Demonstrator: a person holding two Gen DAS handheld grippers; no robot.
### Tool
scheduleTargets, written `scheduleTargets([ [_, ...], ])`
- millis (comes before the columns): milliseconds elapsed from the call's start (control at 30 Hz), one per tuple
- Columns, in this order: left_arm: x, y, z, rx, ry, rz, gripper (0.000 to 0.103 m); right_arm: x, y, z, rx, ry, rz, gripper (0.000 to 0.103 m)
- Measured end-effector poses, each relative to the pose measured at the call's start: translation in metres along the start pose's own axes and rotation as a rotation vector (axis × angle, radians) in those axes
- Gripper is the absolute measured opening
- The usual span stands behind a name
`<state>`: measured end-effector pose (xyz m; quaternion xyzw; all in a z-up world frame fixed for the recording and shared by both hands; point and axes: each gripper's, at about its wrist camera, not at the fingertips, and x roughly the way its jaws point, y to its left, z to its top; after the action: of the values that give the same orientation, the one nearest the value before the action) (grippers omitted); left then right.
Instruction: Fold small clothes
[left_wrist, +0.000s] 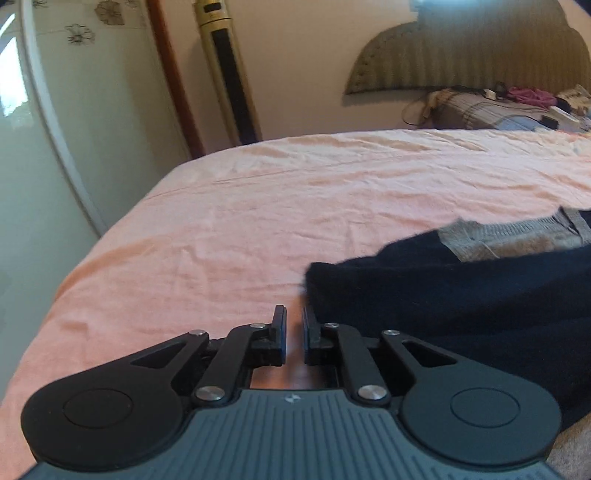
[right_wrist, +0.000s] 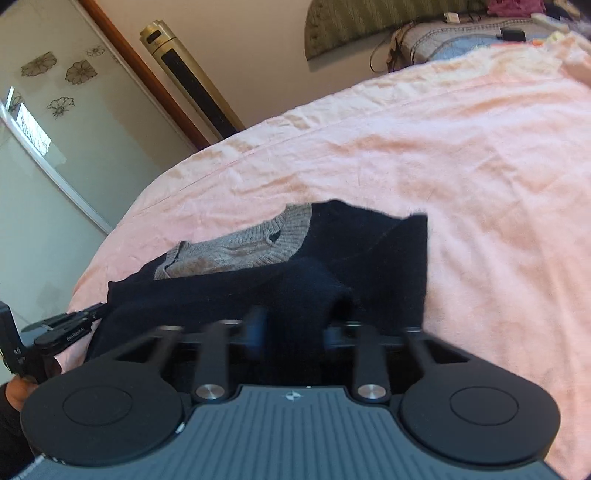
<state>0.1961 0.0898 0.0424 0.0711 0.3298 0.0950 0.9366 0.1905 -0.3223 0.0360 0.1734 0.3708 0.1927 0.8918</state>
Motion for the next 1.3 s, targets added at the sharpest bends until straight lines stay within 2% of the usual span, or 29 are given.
scheduleTargets([
  [33, -0.011, 0.006, 0.004, -0.057, -0.028, 0.003, 0.017, -0.011, 0.004, 0.002, -0.026, -0.053, -0.027, 0.069],
  [67, -0.020, 0.009, 0.009, -0.129, -0.066, -0.039, 0.024, -0.018, 0.011, 0.004, -0.056, -0.096, -0.034, 0.068],
  [100, -0.028, 0.008, 0.012, -0.198, -0.098, -0.113, 0.048, -0.020, 0.017, 0.006, -0.066, -0.117, -0.026, 0.068],
  [133, -0.031, 0.001, 0.016, -0.235, -0.111, -0.182, 0.079, -0.015, 0.025, 0.007, -0.070, -0.120, -0.015, 0.068],
  [167, -0.031, -0.012, 0.018, -0.232, -0.115, -0.220, 0.084, -0.002, 0.034, 0.008, -0.085, -0.101, -0.004, 0.068],
  [233, -0.019, -0.050, 0.020, -0.113, -0.103, -0.226, 0.084, 0.031, 0.054, 0.003, -0.171, -0.038, -0.047, 0.064],
  [300, 0.005, -0.075, 0.013, 0.004, -0.049, -0.152, 0.084, 0.059, 0.061, -0.009, -0.264, 0.007, -0.151, 0.062],
  [333, 0.020, -0.078, 0.006, 0.046, -0.011, -0.115, 0.084, 0.060, 0.060, -0.016, -0.321, -0.044, -0.166, 0.062],
  [367, 0.029, -0.070, -0.003, 0.049, -0.030, -0.124, 0.084, 0.060, 0.057, -0.024, -0.379, -0.066, -0.179, 0.063],
  [400, 0.034, -0.053, -0.002, -0.021, -0.007, -0.189, 0.085, 0.057, 0.050, -0.028, -0.405, -0.090, -0.176, 0.063],
  [467, 0.042, -0.033, -0.004, -0.082, 0.009, -0.164, 0.085, 0.049, 0.032, -0.021, -0.289, -0.109, -0.123, 0.063],
  [500, 0.042, -0.031, -0.003, -0.071, 0.010, -0.161, 0.087, 0.049, 0.031, -0.020, -0.282, -0.109, -0.118, 0.063],
  [567, 0.034, -0.042, -0.003, -0.006, -0.006, -0.097, 0.088, 0.050, 0.044, -0.024, -0.335, -0.100, -0.168, 0.063],
  [600, 0.024, -0.047, -0.004, 0.028, -0.015, -0.044, 0.088, 0.046, 0.051, -0.025, -0.336, -0.095, -0.200, 0.063],
  [633, 0.011, -0.049, -0.004, 0.043, -0.019, -0.024, 0.086, 0.036, 0.058, -0.027, -0.307, -0.092, -0.213, 0.066],
  [667, -0.008, -0.047, -0.007, 0.029, -0.032, -0.059, 0.086, 0.022, 0.063, -0.030, -0.271, -0.098, -0.200, 0.071],
  [700, -0.026, -0.044, -0.012, -0.004, -0.049, -0.129, 0.087, 0.008, 0.067, -0.037, -0.245, -0.110, -0.162, 0.073],
  [733, -0.043, -0.040, -0.020, -0.037, -0.061, -0.210, 0.087, -0.004, 0.070, -0.047, -0.236, -0.110, -0.120, 0.080],
  [767, -0.053, -0.042, -0.028, -0.037, -0.056, -0.248, 0.087, -0.008, 0.071, -0.057, -0.243, -0.091, -0.111, 0.085],
  [800, -0.056, -0.046, -0.035, -0.026, -0.034, -0.263, 0.087, -0.007, 0.073, -0.067, -0.260, -0.059, -0.134, 0.085],
  [867, -0.046, -0.055, -0.051, 0.020, 0.049, -0.264, 0.088, -0.001, 0.069, -0.087, -0.337, -0.027, -0.209, 0.084],
  [900, -0.043, -0.052, -0.060, 0.015, 0.011, -0.271, 0.090, -0.003, 0.066, -0.095, -0.382, -0.048, -0.221, 0.084],
  [967, -0.039, -0.045, -0.059, -0.007, 0.022, -0.283, 0.093, -0.010, 0.053, -0.091, -0.314, -0.066, -0.216, 0.086],
  [1067, -0.045, -0.049, -0.057, 0.035, 0.034, -0.222, 0.094, -0.012, 0.057, -0.090, -0.351, -0.044, -0.269, 0.084],
  [1100, -0.055, -0.050, -0.058, 0.036, 0.051, -0.184, 0.093, -0.016, 0.065, -0.091, -0.347, -0.035, -0.296, 0.083],
  [1133, -0.067, -0.049, -0.059, 0.031, 0.063, -0.178, 0.092, -0.023, 0.072, -0.092, -0.324, -0.035, -0.303, 0.082],
  [1200, -0.096, -0.045, -0.069, 0.009, 0.048, -0.269, 0.094, -0.041, 0.084, -0.107, -0.305, -0.042, -0.218, 0.082],
  [1233, -0.109, -0.044, -0.079, 0.010, 0.043, -0.312, 0.093, -0.045, 0.091, -0.117, -0.326, -0.030, -0.196, 0.086],
  [1300, -0.118, -0.049, -0.098, 0.061, 0.070, -0.316, 0.093, -0.043, 0.096, -0.138, -0.396, 0.022, -0.230, 0.088],
])
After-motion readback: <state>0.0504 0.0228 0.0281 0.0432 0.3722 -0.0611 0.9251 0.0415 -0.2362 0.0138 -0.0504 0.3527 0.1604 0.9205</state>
